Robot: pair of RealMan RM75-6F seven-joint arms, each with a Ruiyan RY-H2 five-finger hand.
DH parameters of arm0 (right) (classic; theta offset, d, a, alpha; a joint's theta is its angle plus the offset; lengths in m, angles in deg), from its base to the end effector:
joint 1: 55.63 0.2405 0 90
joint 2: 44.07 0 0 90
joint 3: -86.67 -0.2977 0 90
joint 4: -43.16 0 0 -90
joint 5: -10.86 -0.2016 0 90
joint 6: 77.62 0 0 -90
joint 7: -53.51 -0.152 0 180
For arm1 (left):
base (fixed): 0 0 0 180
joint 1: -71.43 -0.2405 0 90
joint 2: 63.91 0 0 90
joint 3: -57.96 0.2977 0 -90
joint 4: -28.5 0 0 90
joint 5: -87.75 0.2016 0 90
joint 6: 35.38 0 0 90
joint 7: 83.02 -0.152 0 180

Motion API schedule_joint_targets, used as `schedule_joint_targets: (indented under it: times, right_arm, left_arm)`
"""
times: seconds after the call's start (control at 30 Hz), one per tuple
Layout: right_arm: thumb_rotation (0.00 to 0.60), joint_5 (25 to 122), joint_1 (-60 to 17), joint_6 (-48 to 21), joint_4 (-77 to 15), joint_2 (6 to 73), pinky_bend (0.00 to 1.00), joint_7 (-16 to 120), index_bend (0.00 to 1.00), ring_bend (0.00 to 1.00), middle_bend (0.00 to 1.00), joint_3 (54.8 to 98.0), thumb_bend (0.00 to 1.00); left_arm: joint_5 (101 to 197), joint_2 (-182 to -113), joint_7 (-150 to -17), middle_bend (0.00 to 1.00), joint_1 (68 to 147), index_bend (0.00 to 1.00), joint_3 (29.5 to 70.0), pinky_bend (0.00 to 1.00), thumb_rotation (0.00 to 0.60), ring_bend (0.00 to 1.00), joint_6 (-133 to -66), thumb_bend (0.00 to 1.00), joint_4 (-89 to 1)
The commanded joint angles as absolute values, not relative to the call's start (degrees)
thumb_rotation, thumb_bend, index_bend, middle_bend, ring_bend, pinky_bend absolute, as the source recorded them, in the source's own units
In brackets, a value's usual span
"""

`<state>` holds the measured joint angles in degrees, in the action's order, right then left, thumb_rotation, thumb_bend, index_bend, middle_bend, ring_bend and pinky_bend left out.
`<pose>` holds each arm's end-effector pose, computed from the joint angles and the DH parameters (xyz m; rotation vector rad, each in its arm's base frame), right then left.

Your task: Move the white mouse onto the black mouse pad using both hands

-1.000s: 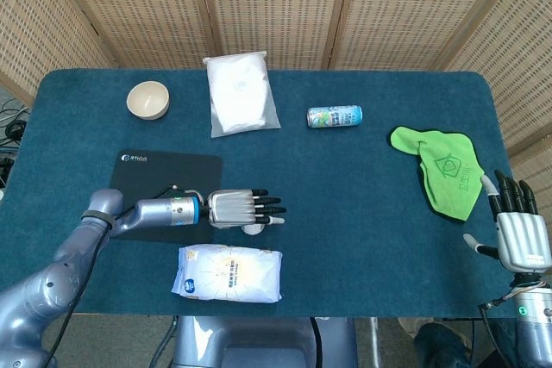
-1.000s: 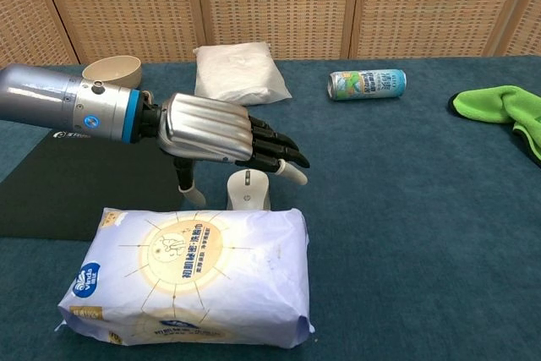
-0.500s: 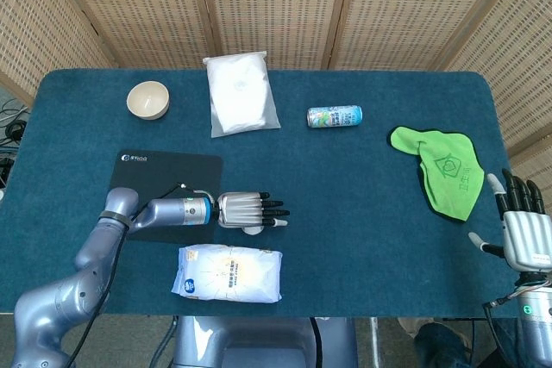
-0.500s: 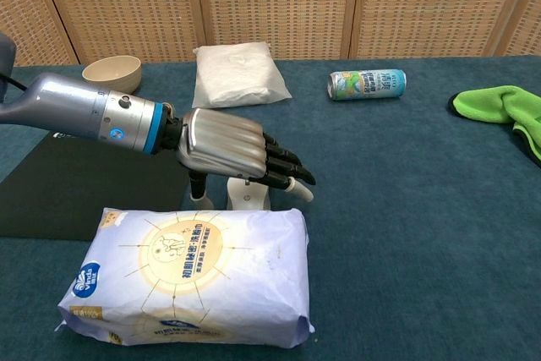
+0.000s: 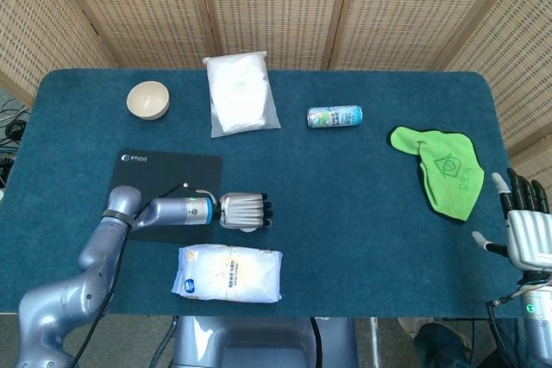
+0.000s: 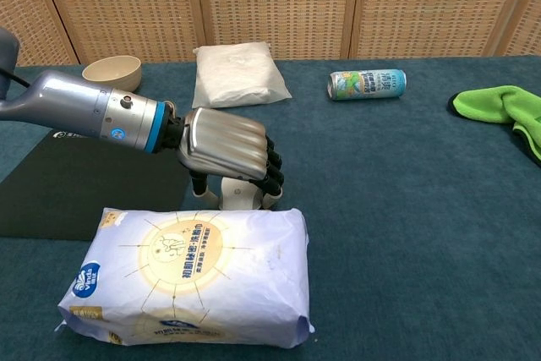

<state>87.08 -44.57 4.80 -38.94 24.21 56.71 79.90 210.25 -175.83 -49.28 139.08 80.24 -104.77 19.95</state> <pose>-0.3700 -0.2462 0.1931 1.2997 -0.7794 0.8122 -0.1057 0.4360 -0.1002 -2.7948 0.3802 -0.7248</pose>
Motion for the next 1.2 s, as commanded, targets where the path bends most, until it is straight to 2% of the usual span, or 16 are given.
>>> schedule_joint_targets:
  times: [0.03,0.33,0.67,0.9,1.2]
  right_arm:
    - [0.6,87.1,-44.6,4.6,-38.9,24.3,0.0,56.9,0.0,0.0,0.0,79.8,0.0]
    - [0.6,87.3,-44.8,4.2,-39.3,24.6,0.0,58.3,0.0,0.0,0.0,79.5,0.0]
    - [0.6,88.6,-45.0,4.4,-40.0,25.4,0.0,60.8,0.0,0.0,0.0,79.9,0.0]
    - [0.6,89.4,-44.9,4.7,-40.5,26.0,0.0,62.8,0.0,0.0,0.0,80.0,0.0]
    - [0.6,89.5,-44.7,4.2,-40.8,26.6,0.0,64.4,0.0,0.0,0.0,79.9,0.0]
  left_arm:
    - [209.8,-175.5,-49.7,0.41,138.9,0.55,80.6,0.41,0.6,0.33,-105.2,0.28,20.1]
    - [208.8,-170.7,-51.9,0.41,136.7,0.56,82.0,0.41,0.6,0.33,-110.2,0.27,20.8]
    - [209.2,-162.6,-56.4,0.41,129.7,0.56,84.7,0.41,0.6,0.33,-116.8,0.3,21.8]
    - [208.8,-159.3,-57.5,0.41,124.0,0.56,85.8,0.41,0.6,0.33,-117.7,0.31,22.3]
    - [208.7,-159.5,-57.5,0.41,122.2,0.56,86.7,0.41,0.6,0.33,-116.8,0.3,22.8]
